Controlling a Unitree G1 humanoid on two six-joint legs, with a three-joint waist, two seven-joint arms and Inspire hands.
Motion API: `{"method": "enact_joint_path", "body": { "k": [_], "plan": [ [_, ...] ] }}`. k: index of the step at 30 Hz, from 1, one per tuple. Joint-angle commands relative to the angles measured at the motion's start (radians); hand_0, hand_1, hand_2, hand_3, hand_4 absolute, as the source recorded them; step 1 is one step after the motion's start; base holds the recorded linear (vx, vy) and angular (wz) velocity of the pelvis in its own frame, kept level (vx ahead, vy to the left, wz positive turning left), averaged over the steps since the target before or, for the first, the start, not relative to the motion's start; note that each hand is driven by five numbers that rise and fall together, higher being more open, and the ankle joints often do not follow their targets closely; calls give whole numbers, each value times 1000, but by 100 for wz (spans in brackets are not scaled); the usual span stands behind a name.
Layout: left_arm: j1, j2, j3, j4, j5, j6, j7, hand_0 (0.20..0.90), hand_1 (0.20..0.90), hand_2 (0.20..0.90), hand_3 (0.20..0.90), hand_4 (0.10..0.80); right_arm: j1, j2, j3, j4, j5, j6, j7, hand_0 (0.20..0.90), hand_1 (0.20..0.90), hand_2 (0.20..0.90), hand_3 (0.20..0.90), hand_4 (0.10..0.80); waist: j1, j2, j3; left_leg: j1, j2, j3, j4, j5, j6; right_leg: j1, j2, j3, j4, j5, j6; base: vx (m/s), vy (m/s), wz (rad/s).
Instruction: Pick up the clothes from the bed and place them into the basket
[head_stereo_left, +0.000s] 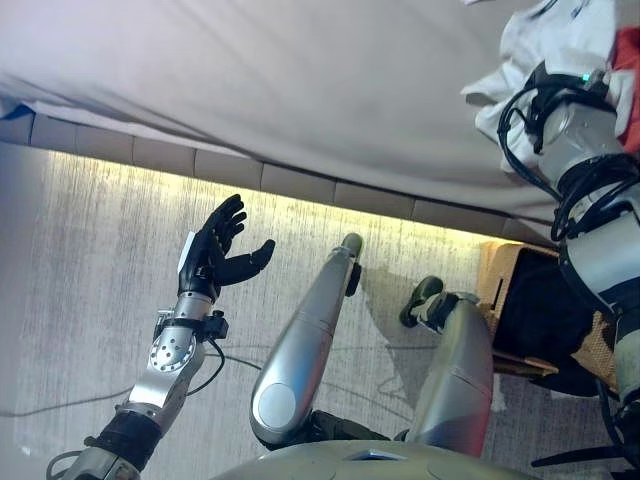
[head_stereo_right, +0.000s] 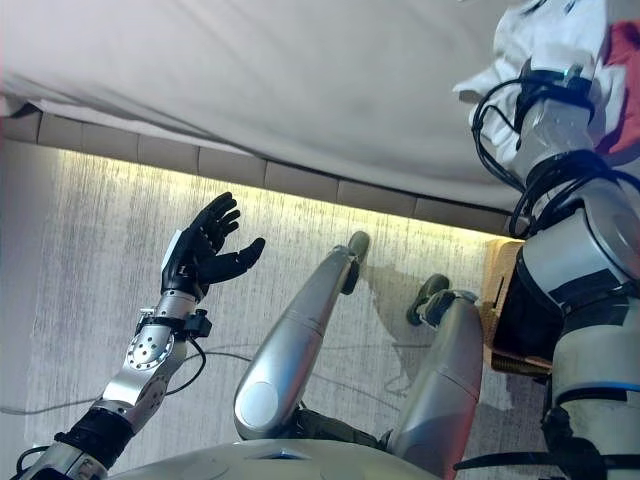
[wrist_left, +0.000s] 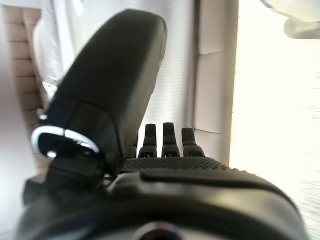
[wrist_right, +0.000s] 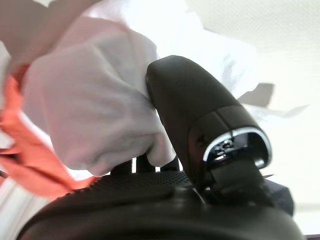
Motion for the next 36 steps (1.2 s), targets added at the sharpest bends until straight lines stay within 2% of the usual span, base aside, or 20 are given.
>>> {"method": "enact_joint_path", "body": {
  "k": [1,4,6,10,11,12,16,20,24,31,36],
  "plan": [
    [6,16,60,-86,5,-89,-13,900,900,900,900,800,-72,-168,11,-24,2,-21,-57,300,300,300,200,100,-27,7,-45,183,20,18,-34,-103,58,216,56,-104,-120,15,-47,49,13,-12],
    [-8,14,55,-82,11,-72,-16,900,900,900,900,800,-66,-180,-4,-30,0,-35,-52,300,300,300,200,100,-33,-11,-48,259,25,24,-85,-93,53,294,57,-114,-179,27,-42,46,14,-12],
    [-18,9,35,-66,34,-54,-9,900,900,900,900,800,-53,-195,-22,-43,28,-64,-61,300,300,300,200,100,-42,-38,-88,331,38,29,-142,-83,49,376,64,-127,-257,40,-40,119,27,-14],
    [-39,2,1,-26,62,9,2,900,900,900,900,800,-40,-210,-79,-67,180,-127,-108,300,300,300,200,100,-64,-74,-146,443,61,26,-237,-82,47,496,85,-121,-387,71,-29,107,17,-25],
    [-45,2,-10,0,65,30,1,900,900,900,900,800,-39,-216,-100,-79,240,-150,-112,300,300,300,200,100,-75,-87,-169,474,64,32,-289,-55,50,530,93,-120,-455,105,-29,84,9,-17],
    [-50,0,-23,28,72,59,-8,900,900,900,900,800,-35,-222,-123,-96,310,-173,-123,300,300,300,200,100,-89,-100,-191,517,71,40,-335,-48,47,569,104,-112,-504,118,-20,130,9,-16],
    [-50,-11,-61,103,65,122,-36,900,900,900,900,800,-36,-275,-162,-190,404,-222,-121,300,300,300,200,100,-136,-130,-271,639,89,71,-471,-29,32,675,133,-85,-644,149,2,134,4,-28],
    [-39,-29,-92,198,103,167,-48,900,900,900,900,800,-44,-334,-173,-253,421,-283,-144,300,300,300,200,100,-176,-145,-351,737,99,90,-590,-13,22,745,150,-48,-751,190,27,89,13,-20],
    [-52,-37,-102,258,133,175,-71,900,900,900,900,800,-60,-397,-156,-324,400,-276,-157,300,300,300,200,100,-217,-157,-414,799,115,107,-698,29,7,779,160,-9,-829,233,52,19,-25,-22],
    [-104,-51,-138,322,174,178,-92,900,900,900,900,800,-46,-481,-163,-403,383,-239,-196,300,300,300,200,100,-275,-168,-460,862,135,132,-824,68,-11,808,174,42,-918,277,76,-70,-31,-24],
    [-168,-78,-132,409,209,186,-103,900,900,900,900,800,98,-520,-284,-499,407,-209,-193,300,300,300,200,100,-341,-173,-472,892,141,170,-877,76,-9,803,185,102,-967,313,93,-87,2,-28]
  ]
}}
